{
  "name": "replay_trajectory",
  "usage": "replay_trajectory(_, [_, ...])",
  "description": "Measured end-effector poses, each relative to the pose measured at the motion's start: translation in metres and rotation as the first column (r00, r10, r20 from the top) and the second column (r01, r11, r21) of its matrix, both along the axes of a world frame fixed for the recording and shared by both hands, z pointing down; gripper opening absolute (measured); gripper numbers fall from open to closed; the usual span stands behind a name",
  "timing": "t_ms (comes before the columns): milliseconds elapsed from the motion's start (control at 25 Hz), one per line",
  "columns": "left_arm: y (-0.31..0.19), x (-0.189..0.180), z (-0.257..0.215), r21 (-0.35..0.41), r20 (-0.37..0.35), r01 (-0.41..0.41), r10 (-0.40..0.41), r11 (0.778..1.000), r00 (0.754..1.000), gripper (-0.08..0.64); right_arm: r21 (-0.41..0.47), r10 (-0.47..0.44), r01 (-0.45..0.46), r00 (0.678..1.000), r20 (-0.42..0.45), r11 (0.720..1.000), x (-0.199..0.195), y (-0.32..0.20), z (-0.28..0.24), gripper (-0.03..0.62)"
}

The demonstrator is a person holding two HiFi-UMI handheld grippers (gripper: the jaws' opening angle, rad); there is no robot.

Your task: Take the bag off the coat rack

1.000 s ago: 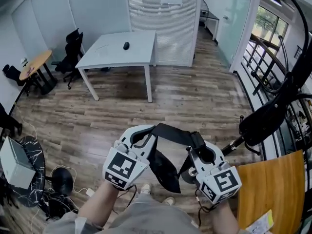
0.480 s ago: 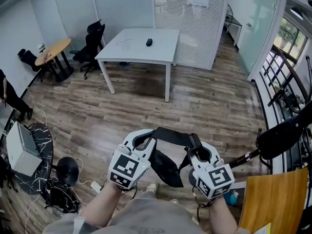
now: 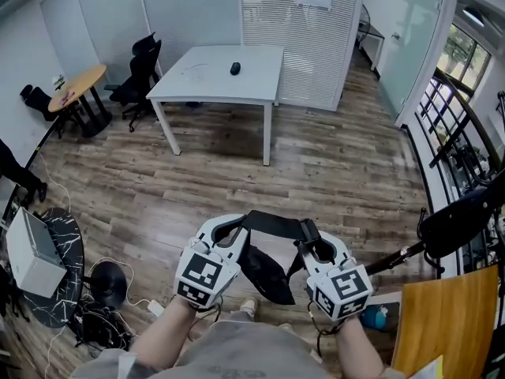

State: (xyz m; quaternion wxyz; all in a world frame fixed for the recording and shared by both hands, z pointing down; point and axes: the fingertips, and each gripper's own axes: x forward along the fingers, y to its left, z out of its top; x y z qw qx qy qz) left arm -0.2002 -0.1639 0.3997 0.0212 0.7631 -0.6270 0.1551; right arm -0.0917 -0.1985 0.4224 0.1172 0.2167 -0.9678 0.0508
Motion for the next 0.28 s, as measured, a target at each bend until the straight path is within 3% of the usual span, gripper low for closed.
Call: replay_trajectory(280, [-0.0061,-0.0102,0.0003,0.0,-0.004,-0.026,0.026,1.0,1.0,0.015,0.001,0.026,-0.026,1.0,-0.003,1.0,-0.0084,-0.003,0.0006,0.067])
